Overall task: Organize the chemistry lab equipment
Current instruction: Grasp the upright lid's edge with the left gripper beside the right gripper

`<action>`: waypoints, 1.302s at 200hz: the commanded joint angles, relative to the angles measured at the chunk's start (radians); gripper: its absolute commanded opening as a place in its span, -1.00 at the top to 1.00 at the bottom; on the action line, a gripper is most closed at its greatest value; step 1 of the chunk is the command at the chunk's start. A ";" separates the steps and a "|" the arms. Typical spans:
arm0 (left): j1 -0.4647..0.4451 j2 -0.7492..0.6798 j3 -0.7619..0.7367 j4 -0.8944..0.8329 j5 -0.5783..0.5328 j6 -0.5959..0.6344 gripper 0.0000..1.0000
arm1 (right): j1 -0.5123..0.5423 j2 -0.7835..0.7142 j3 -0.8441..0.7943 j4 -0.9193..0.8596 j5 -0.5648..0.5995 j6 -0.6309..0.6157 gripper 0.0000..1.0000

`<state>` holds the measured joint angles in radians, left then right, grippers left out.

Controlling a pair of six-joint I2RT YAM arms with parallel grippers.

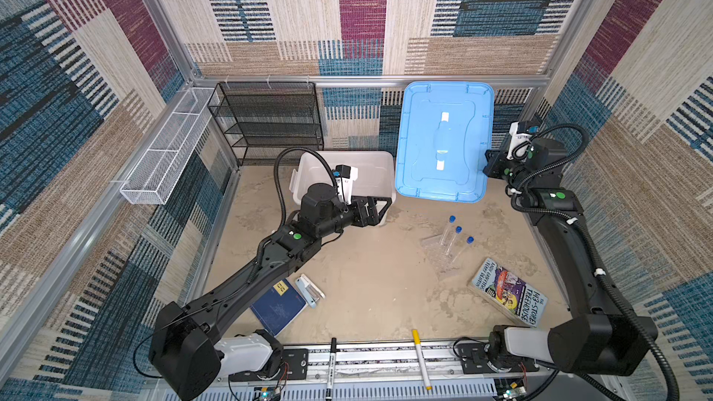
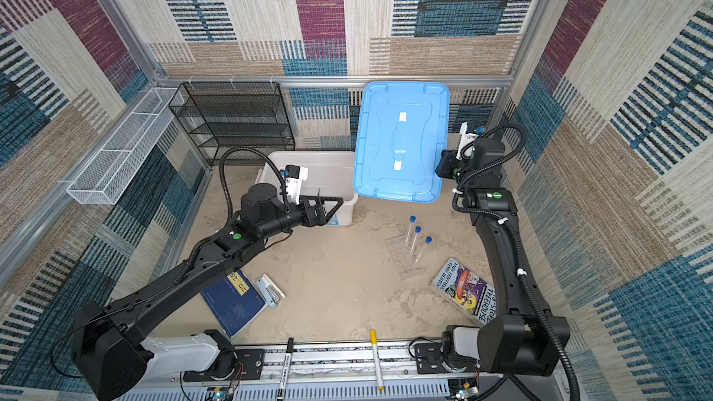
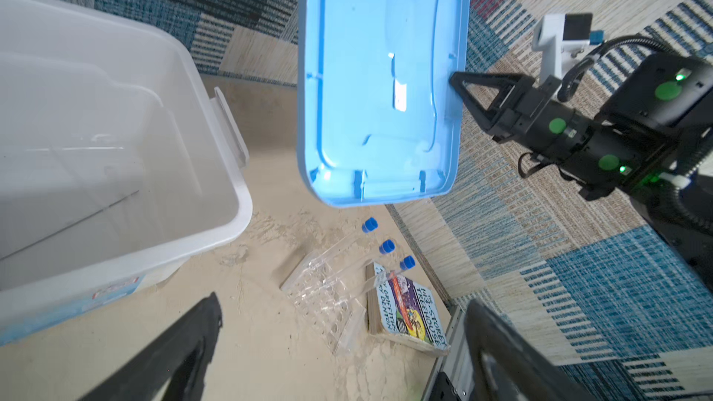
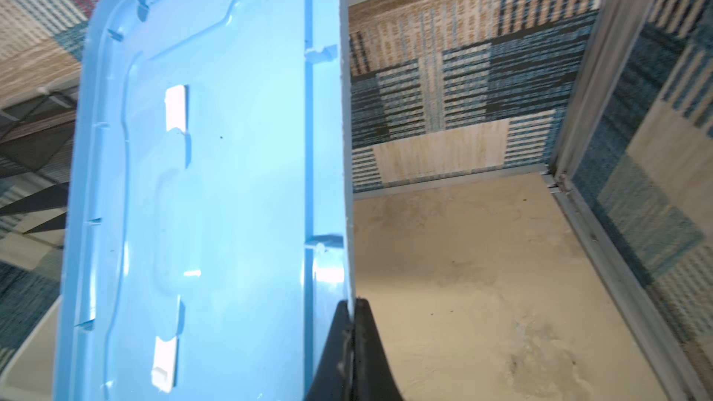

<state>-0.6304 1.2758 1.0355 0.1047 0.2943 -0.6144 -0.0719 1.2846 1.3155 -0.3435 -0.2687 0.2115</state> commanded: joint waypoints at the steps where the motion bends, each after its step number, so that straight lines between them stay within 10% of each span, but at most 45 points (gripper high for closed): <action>1: 0.001 0.019 0.018 0.110 -0.014 -0.001 -1.00 | 0.003 -0.040 -0.046 0.111 -0.176 0.078 1.00; 63: 0.001 0.113 0.080 0.091 0.005 -0.005 -0.96 | 0.017 -0.083 -0.160 0.169 -0.248 0.117 1.00; 178: 0.002 0.148 0.127 0.074 0.085 -0.063 0.53 | 0.079 -0.052 -0.233 0.212 -0.219 0.106 0.97; 260: 0.067 0.089 0.146 -0.042 0.075 -0.022 0.88 | 0.149 0.025 -0.186 0.238 -0.254 0.114 0.01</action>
<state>-0.5903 1.3975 1.1576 0.0788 0.3725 -0.6582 0.0643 1.2984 1.1000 -0.1619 -0.4999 0.3138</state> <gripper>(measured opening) 0.167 0.423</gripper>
